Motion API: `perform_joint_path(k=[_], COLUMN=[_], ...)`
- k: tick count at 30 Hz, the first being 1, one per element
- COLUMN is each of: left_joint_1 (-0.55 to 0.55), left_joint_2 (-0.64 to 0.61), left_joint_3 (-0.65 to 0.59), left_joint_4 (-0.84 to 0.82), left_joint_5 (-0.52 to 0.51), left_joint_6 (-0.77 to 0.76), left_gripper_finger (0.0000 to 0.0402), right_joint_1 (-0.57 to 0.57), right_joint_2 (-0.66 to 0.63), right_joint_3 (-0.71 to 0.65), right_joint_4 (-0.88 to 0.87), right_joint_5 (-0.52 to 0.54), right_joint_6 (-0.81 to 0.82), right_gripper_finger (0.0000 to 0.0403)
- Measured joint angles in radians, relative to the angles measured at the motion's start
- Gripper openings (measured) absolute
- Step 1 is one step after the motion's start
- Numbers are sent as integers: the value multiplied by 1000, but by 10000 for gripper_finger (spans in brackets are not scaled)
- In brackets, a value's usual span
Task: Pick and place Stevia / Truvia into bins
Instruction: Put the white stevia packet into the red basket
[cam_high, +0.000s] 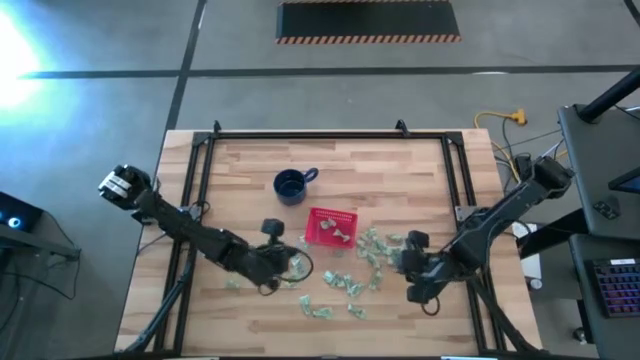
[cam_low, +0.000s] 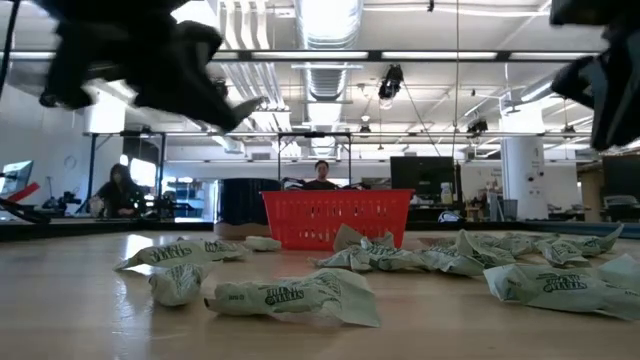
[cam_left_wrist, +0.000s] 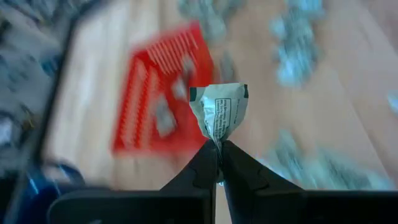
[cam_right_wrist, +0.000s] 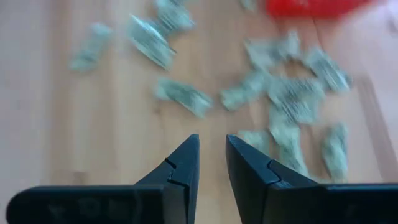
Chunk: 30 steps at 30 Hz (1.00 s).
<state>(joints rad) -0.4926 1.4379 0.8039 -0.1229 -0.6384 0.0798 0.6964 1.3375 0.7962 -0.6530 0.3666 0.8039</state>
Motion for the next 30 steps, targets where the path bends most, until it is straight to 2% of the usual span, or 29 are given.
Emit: perform_joint_path(k=[4,10,15,20,30], left_joint_1=[80,245,369,422,426], left_joint_2=[0,2,41,113,225], left_joint_3=[9,9,13,30,93], left_joint_4=[97,182,198,199,191], left_joint_5=[15,160,263,352,375], left_joint_6=[90,140,131,85,91], left_gripper_finger=[1,1,1,6,109], right_joint_1=[0,0,-1,-1,-3], right_joint_2=[67,137,134,97,76], right_joint_3=[-15,-15,-15,-15,-15], right_joint_4=[-25,-28,-38,-57,-103], right_joint_5=[3,2,12,64,143], right_joint_6=[48,28,22,12,8], right_gripper_finger=[70,75,68,64,79])
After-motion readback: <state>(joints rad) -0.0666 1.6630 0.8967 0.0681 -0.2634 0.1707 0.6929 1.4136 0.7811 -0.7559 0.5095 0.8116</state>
